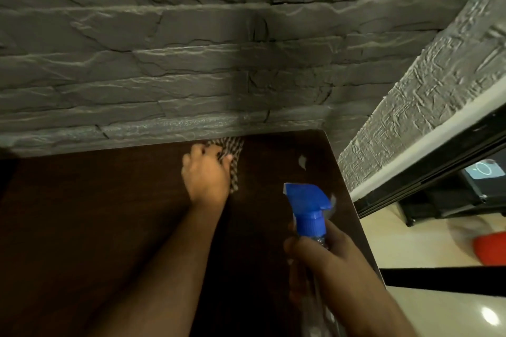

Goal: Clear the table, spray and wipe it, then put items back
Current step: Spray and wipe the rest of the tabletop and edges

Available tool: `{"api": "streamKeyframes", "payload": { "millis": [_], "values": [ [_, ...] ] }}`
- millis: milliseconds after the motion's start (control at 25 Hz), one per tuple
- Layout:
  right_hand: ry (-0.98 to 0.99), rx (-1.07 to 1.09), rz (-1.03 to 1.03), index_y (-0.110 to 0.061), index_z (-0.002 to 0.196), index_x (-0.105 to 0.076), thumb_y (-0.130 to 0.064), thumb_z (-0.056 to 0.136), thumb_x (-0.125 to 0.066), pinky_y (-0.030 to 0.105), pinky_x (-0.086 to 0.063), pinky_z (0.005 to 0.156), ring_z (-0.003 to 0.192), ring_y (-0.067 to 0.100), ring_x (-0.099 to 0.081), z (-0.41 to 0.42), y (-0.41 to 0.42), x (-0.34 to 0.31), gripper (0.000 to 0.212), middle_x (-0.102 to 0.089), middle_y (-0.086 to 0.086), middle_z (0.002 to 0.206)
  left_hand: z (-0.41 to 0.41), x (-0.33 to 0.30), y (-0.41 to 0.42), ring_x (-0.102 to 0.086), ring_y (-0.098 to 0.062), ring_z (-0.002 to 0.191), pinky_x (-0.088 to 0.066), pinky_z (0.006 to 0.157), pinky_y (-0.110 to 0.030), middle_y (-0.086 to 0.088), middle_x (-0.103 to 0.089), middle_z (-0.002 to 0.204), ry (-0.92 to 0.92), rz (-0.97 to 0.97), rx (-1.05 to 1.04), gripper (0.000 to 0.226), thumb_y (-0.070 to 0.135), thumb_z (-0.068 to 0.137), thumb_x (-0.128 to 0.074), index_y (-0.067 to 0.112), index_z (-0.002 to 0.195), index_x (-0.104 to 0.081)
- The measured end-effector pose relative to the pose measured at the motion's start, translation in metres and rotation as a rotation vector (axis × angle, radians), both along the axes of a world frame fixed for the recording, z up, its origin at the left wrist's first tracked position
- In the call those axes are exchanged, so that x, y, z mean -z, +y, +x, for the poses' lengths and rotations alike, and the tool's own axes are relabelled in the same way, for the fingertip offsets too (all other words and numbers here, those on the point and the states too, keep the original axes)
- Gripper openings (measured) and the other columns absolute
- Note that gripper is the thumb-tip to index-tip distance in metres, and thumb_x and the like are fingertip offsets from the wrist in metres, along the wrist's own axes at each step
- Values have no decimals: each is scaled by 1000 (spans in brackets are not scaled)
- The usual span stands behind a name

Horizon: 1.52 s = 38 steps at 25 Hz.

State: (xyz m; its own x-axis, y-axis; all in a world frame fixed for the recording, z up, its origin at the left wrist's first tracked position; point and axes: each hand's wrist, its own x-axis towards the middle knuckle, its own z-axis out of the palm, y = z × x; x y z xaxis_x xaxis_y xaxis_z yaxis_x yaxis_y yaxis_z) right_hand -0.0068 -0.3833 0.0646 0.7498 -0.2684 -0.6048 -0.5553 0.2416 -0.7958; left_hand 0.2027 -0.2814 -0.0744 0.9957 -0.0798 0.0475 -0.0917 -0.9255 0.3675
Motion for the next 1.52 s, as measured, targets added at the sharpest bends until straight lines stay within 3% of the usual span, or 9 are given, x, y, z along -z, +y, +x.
{"api": "streamKeyframes", "payload": {
  "millis": [120, 240, 320, 480, 680, 880, 1080, 1320, 1520],
  "values": [
    [-24, 9, -54, -19, 91, -61, -30, 69, -71, 46, -52, 64, 52, 28, -58, 1, 0, -3, 26, -61, 11, 58, -1, -15, -50, -48, -26, 110, -41, 88, -35, -4, -53, 125, 73, -11, 232, 32, 38, 93, -57, 23, 120, -63],
    [-9, 7, 11, -21, 96, -59, -15, 79, -69, 39, -52, 56, 48, 25, -57, 1, 1, -4, 20, -59, 11, 56, -55, 6, -8, -56, -24, 94, -42, 82, -34, -1, -60, 109, -97, -81, 551, 25, 37, 90, -56, 22, 106, -70],
    [4, 2, 43, -22, 103, -56, -10, 80, -66, 34, -52, 53, 46, 22, -56, -4, -3, -4, 27, -58, 9, 54, -34, 12, 33, -57, -26, 90, -46, 80, -37, -2, -62, 103, -162, -84, 484, 33, 44, 89, -50, 24, 103, -72],
    [-5, 17, -33, -18, 97, -57, -12, 80, -65, 43, -52, 62, 50, 26, -56, -8, -2, 1, 20, -58, 11, 55, 36, -5, 2, -52, -28, 104, -45, 88, -38, -6, -57, 115, 31, 16, 170, 28, 39, 91, -57, 25, 114, -66],
    [43, 29, 57, -26, 107, -53, -7, 81, -65, 35, -54, 53, 48, 21, -57, -14, 5, 4, 34, -60, 9, 61, -79, 8, 53, -56, -20, 90, -49, 79, -36, 1, -60, 103, -70, -165, 675, 34, 44, 88, -48, 23, 102, -71],
    [13, 26, 23, -20, 103, -56, -9, 83, -63, 32, -51, 52, 49, 22, -56, -13, 13, 6, 24, -57, 12, 60, 23, -1, 10, -51, -27, 108, -43, 91, -38, -4, -55, 119, 13, -82, 244, 31, 41, 93, -55, 24, 117, -64],
    [-9, 58, 39, -12, 102, -57, -8, 84, -61, 36, -49, 54, 52, 27, -54, -20, 21, 5, 18, -56, 14, 60, -101, 3, 31, -45, -10, 99, -44, 84, -32, 5, -51, 110, 95, -229, 716, 27, 41, 90, -54, 27, 110, -66],
    [7, 48, -14, -12, 103, -56, -13, 81, -64, 41, -50, 60, 50, 25, -55, -35, 15, 9, 23, -57, 9, 56, -2, 0, 22, -51, -27, 106, -41, 90, -36, -4, -54, 116, -30, -91, 333, 29, 37, 92, -57, 25, 116, -65],
    [-11, 2, 39, -11, 101, -58, -10, 82, -62, 36, -48, 54, 49, 27, -52, -60, 22, 5, 19, -55, 13, 58, -149, -2, 49, -50, -19, 92, -46, 81, -35, 1, -55, 107, 30, -154, 657, 27, 41, 90, -50, 25, 104, -67]
  ]
}}
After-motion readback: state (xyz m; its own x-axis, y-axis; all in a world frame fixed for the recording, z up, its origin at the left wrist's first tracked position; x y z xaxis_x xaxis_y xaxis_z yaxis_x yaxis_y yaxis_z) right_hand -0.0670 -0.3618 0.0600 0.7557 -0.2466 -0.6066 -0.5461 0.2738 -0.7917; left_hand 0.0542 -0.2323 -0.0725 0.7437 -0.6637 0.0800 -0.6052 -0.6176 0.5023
